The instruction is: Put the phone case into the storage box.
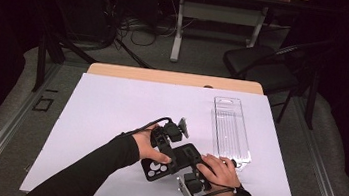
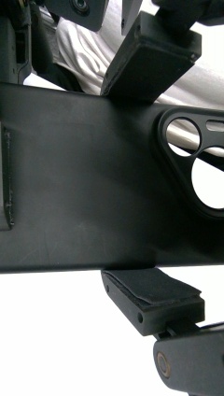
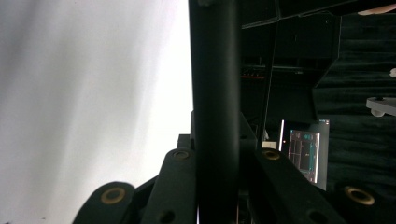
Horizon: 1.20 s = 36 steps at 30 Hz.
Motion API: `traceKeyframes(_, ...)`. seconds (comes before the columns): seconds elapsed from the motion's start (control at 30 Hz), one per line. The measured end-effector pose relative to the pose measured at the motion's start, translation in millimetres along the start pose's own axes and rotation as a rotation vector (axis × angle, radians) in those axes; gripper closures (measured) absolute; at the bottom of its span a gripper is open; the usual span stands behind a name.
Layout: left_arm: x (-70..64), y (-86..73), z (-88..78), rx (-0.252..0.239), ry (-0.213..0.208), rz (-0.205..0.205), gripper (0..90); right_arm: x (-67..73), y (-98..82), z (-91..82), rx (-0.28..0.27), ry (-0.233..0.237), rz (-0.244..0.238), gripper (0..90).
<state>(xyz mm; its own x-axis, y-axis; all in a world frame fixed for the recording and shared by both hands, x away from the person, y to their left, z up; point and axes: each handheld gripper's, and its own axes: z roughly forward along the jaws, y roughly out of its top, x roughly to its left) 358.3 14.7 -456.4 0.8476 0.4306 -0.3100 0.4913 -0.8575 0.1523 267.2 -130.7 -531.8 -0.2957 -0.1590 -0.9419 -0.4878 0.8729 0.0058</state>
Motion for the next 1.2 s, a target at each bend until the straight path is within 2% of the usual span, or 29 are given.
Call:
traceKeyframes(1.0,2.7,-2.0,-2.5,-0.027,-0.048,-0.031,13.4,-1.2,-1.7,-1.4,-0.005,-0.024,0.013,87.4)
traceKeyframes(1.2,2.6,-2.8,-1.8,-0.031,-0.043,-0.036,13.0,-1.0,-1.7,-0.6,-0.006,-0.018,0.023,87.6)
